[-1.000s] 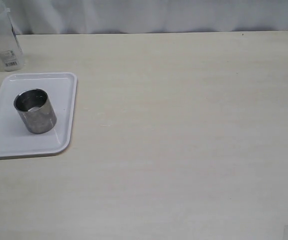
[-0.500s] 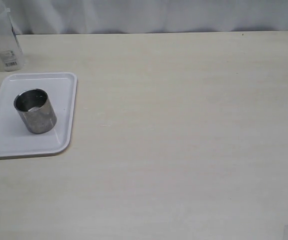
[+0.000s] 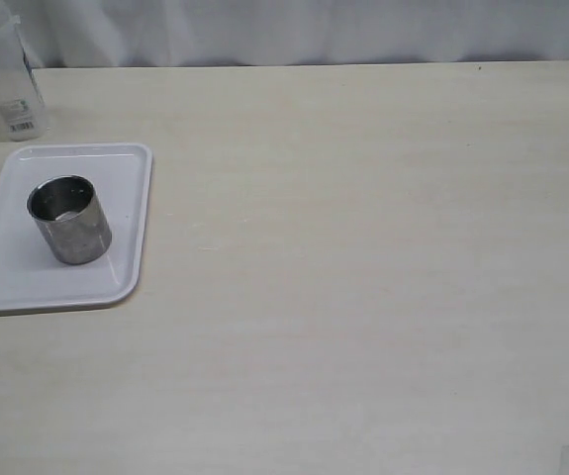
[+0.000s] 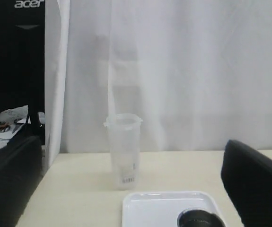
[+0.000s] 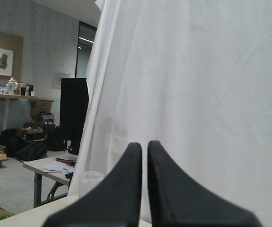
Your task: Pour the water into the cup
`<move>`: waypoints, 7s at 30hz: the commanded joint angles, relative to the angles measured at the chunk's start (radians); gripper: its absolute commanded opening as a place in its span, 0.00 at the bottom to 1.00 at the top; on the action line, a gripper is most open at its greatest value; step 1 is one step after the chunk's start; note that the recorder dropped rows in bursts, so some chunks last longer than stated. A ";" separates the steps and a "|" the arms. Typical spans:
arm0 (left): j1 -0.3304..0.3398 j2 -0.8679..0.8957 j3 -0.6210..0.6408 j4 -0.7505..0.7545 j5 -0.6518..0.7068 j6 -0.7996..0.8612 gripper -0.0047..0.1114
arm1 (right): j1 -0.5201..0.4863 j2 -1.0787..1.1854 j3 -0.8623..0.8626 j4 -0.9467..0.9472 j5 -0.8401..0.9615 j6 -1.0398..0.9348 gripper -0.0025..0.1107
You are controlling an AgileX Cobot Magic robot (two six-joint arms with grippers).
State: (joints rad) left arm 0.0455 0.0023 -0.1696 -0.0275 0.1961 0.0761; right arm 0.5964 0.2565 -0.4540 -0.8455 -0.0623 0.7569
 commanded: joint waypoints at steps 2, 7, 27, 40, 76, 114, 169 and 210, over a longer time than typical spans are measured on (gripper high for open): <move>-0.006 -0.002 0.076 -0.010 0.014 0.006 0.87 | -0.001 -0.004 0.004 0.001 0.008 -0.006 0.06; -0.006 -0.002 0.166 -0.010 -0.003 -0.029 0.87 | -0.001 -0.004 0.004 0.001 0.008 -0.006 0.06; -0.013 -0.002 0.170 -0.011 0.113 0.005 0.87 | -0.001 -0.004 0.004 0.001 0.008 -0.006 0.06; -0.013 -0.002 0.170 0.002 0.109 0.005 0.86 | -0.001 -0.004 0.004 0.001 0.008 -0.006 0.06; -0.013 -0.002 0.170 0.017 0.111 0.000 0.04 | -0.001 -0.004 0.004 0.001 0.008 -0.006 0.06; -0.013 -0.002 0.170 0.017 0.111 0.000 0.04 | -0.003 -0.237 0.131 0.436 0.091 -0.520 0.06; -0.013 -0.002 0.170 0.019 0.113 0.000 0.04 | -0.611 -0.257 0.454 0.785 0.399 -0.797 0.06; -0.013 -0.002 0.170 0.019 0.113 0.000 0.04 | -0.611 -0.257 0.454 0.785 0.404 -0.794 0.06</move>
State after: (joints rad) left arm 0.0432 0.0023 -0.0027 -0.0097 0.3129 0.0804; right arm -0.0081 0.0037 -0.0037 -0.0611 0.3372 -0.0389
